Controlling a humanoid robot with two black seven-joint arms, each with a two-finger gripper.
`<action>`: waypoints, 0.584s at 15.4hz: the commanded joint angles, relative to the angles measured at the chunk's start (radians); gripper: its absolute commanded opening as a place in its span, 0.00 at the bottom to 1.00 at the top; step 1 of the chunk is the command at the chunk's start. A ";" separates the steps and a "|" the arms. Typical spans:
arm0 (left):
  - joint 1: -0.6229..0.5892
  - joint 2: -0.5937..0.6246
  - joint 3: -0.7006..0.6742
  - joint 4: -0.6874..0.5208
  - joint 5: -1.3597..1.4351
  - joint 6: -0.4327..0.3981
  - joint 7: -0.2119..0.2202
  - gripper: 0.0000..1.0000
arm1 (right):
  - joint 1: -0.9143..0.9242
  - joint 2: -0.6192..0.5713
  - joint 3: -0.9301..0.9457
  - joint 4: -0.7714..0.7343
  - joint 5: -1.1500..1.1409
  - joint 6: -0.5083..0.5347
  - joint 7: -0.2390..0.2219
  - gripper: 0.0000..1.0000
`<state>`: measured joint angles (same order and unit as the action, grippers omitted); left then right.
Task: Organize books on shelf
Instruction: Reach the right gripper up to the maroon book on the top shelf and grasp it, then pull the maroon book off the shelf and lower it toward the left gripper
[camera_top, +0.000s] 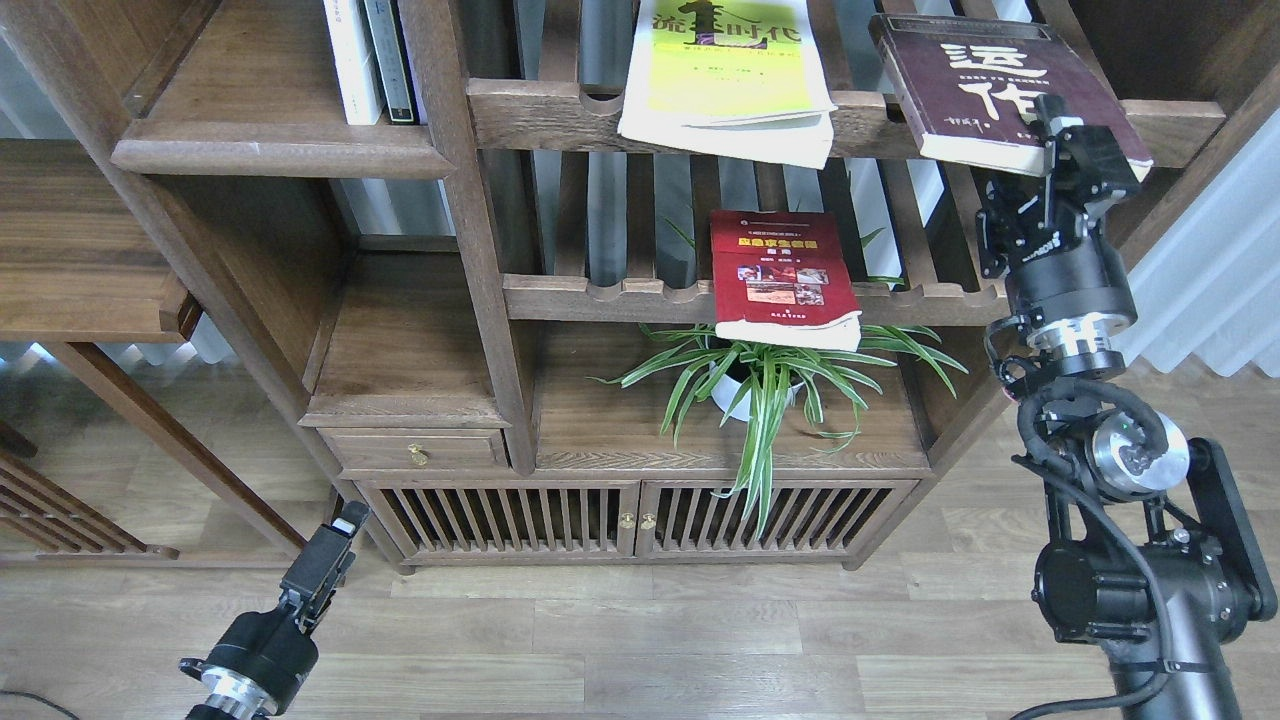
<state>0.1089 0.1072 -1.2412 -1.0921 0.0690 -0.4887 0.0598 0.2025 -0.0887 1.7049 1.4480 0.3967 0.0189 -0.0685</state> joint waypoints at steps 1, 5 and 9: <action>0.000 0.000 -0.001 0.001 0.000 0.000 0.000 1.00 | -0.003 -0.013 -0.007 0.002 0.007 0.003 -0.007 0.22; 0.000 -0.001 -0.003 0.001 0.002 0.000 0.000 1.00 | -0.014 -0.013 -0.016 0.026 0.054 0.007 -0.014 0.12; -0.002 -0.001 -0.001 0.008 0.002 0.000 0.000 1.00 | -0.054 -0.023 -0.008 0.061 0.120 0.090 -0.013 0.05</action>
<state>0.1088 0.1059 -1.2447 -1.0874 0.0701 -0.4887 0.0599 0.1780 -0.1067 1.6943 1.4934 0.4877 0.0758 -0.0822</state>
